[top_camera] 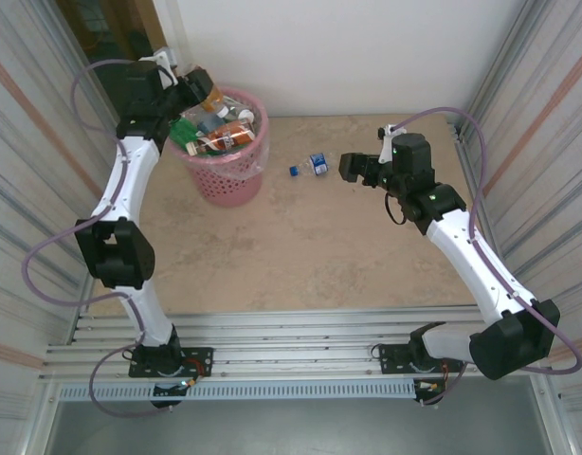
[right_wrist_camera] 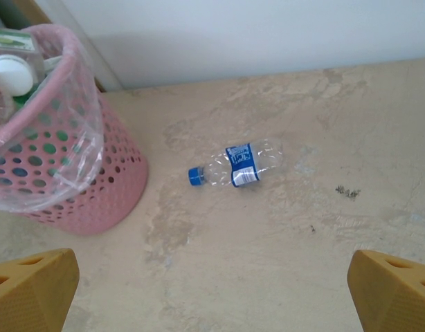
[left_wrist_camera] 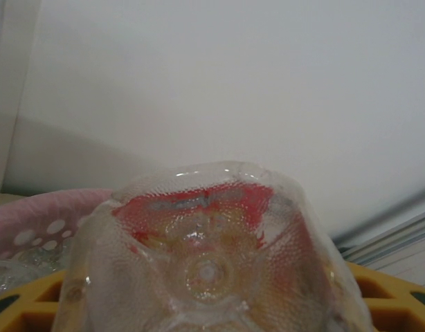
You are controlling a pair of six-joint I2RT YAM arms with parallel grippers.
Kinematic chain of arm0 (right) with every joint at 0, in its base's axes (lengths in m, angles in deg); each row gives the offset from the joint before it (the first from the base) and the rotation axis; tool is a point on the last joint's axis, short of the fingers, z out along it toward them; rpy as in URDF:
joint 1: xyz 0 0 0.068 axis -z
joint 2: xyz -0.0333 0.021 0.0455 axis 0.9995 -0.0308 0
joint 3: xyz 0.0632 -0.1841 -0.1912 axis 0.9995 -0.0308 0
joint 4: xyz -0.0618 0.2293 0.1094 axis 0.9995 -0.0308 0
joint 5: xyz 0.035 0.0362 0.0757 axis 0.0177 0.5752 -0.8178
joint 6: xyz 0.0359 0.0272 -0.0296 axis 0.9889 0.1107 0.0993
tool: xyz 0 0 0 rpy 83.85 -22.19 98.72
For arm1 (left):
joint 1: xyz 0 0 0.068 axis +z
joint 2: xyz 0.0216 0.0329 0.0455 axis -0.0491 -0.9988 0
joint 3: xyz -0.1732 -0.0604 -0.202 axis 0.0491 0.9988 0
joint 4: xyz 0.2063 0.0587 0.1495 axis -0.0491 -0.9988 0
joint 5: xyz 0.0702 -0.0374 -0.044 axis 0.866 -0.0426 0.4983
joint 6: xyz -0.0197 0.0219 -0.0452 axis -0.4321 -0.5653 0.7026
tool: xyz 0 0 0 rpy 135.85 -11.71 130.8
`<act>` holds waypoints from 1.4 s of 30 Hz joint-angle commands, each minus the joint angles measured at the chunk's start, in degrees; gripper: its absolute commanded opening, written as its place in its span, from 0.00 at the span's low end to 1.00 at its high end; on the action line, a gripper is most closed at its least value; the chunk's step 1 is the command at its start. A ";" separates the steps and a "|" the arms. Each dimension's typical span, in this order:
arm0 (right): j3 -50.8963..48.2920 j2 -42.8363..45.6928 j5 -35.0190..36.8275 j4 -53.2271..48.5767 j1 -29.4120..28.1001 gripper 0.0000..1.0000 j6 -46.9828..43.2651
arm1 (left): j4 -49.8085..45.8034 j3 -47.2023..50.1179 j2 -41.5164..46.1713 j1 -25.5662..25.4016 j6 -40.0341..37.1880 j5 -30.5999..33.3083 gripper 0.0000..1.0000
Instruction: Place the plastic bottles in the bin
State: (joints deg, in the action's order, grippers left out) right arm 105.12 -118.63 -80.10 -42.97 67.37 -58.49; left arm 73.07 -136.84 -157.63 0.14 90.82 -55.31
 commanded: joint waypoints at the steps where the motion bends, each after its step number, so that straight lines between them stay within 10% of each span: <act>1: -0.45 0.05 -1.01 0.29 0.52 0.98 1.47 | 0.80 -2.46 -0.02 -0.53 -0.45 0.33 0.43; 13: -0.24 -2.35 -3.17 1.85 0.61 0.98 2.75 | -6.99 -3.92 -0.68 0.79 -0.06 -4.03 0.51; 22: 0.05 -4.13 -4.67 2.46 0.59 0.98 3.49 | -8.98 -6.32 -1.15 1.06 -0.85 -7.25 0.87; 42: -0.19 -5.71 -8.21 3.56 0.35 0.98 4.72 | -10.18 2.23 7.22 1.18 -7.42 10.60 0.81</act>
State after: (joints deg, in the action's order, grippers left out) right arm 105.12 -123.57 -86.77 -41.09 67.63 -55.30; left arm 61.64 -136.62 -153.71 0.92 85.16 -47.63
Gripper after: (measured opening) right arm 0.978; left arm 0.820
